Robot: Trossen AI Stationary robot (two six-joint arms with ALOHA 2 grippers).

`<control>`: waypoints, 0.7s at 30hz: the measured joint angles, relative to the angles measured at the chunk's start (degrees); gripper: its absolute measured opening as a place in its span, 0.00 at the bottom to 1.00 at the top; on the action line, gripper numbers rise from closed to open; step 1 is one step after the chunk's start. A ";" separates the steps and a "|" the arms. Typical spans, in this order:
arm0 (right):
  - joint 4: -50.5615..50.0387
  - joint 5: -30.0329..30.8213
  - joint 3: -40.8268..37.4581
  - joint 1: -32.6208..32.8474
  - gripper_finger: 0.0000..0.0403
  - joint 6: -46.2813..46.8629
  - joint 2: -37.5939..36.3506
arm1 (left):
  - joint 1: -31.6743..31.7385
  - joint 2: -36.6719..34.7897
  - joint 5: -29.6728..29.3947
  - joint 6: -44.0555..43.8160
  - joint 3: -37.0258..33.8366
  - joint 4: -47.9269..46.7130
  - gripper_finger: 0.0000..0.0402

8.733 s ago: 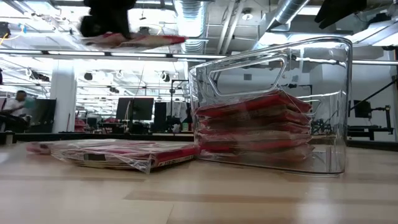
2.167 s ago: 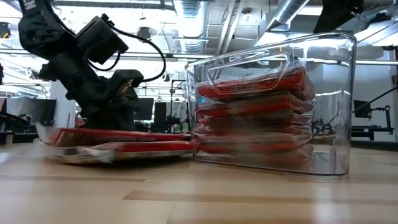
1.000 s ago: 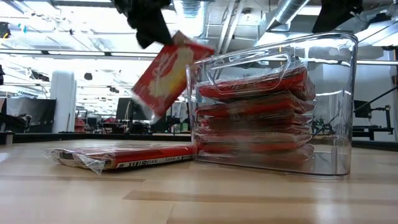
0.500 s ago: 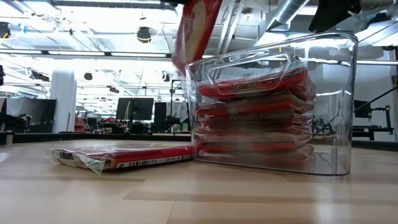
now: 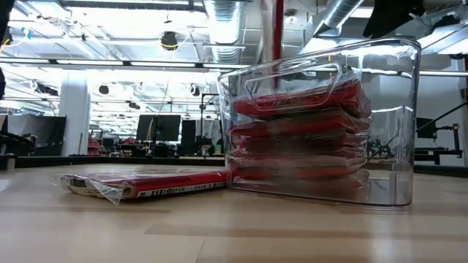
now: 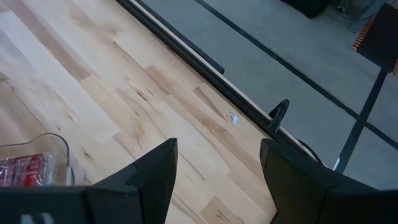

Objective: Sort popcorn bags into baskets
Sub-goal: Put the left red popcorn packet into the transparent bin

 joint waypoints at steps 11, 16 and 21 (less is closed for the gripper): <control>0.04 -0.08 0.00 0.00 0.63 0.90 -0.01 | -6.76 9.01 -12.89 16.69 3.42 -2.77 0.00; 0.02 -0.10 0.00 0.00 0.63 3.04 -0.01 | -7.87 9.87 -18.92 17.91 3.01 -1.29 0.00; -0.01 -0.21 0.00 0.22 0.63 2.99 0.02 | -7.98 9.86 -20.65 16.37 2.89 1.22 0.00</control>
